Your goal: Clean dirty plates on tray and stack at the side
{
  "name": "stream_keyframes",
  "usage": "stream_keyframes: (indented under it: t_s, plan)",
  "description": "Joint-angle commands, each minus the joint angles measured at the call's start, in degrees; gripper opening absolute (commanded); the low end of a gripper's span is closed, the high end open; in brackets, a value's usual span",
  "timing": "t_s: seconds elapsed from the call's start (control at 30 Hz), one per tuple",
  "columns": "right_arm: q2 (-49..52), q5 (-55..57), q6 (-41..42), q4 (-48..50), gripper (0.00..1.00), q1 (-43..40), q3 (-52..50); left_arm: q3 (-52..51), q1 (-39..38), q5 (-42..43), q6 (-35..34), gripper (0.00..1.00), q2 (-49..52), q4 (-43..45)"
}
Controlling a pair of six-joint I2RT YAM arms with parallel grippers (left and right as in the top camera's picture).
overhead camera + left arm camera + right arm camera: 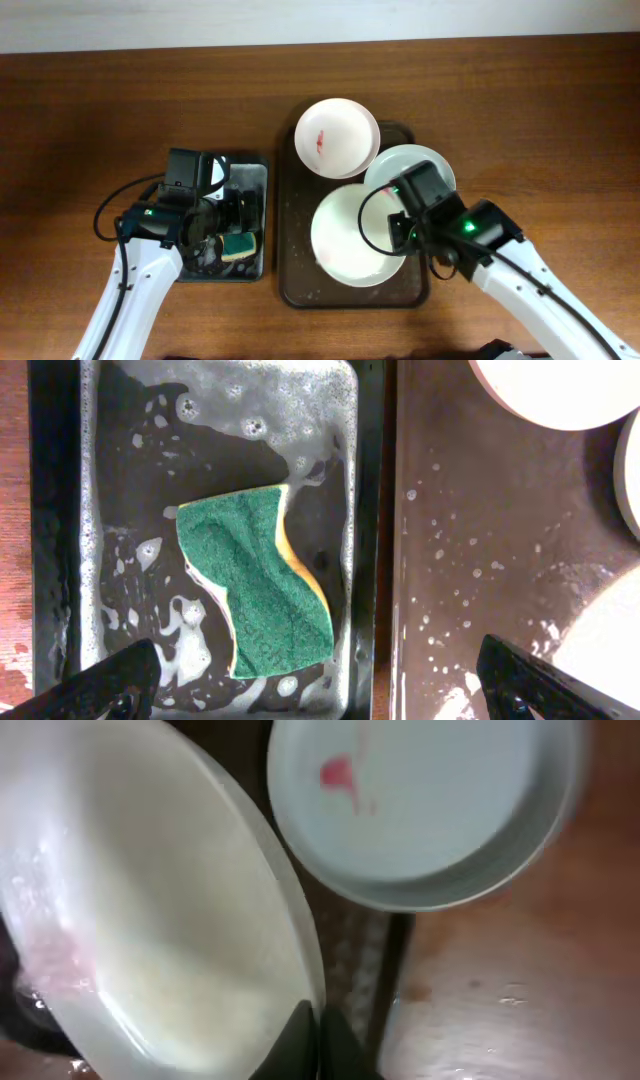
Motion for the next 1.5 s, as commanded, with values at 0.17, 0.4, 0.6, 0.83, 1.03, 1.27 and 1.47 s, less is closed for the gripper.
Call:
stream_keyframes:
  t_s: [0.17, 0.4, 0.6, 0.83, 1.03, 1.27, 1.47]
  plan:
    - [-0.3, 37.3, 2.0, -7.9, 0.04, 17.4, 11.1, 0.7, 0.4, 0.6, 0.5, 0.99, -0.5, 0.0]
    - [0.3, 42.4, 1.7, -10.3, 0.04, 22.7, 11.1, 0.7, 0.4, 0.6, 0.5, 1.00, -0.5, 0.0]
    - [3.4, 42.4, 0.9, -13.3, 0.04, 22.7, 11.1, 0.7, 0.4, 0.6, 0.5, 0.99, -0.5, 0.0]
    - [3.7, 53.2, -3.7, -13.4, 0.04, 33.1, 11.1, 0.7, 0.4, 0.6, 0.5, 0.99, -0.5, 0.0]
    - [4.0, 55.0, -4.3, -13.4, 0.04, 33.6, 11.1, 0.7, 0.4, 0.6, 0.5, 0.99, -0.5, 0.0]
    - [4.0, 54.9, -1.7, -13.4, 0.04, 33.3, 11.1, 0.7, 0.4, 0.6, 0.5, 1.00, -0.5, 0.0]
    - [2.0, 4.2, 2.3, -11.1, 0.04, -5.5, 13.2, 0.7, 0.4, 0.6, 0.5, 0.99, -0.5, 0.0]
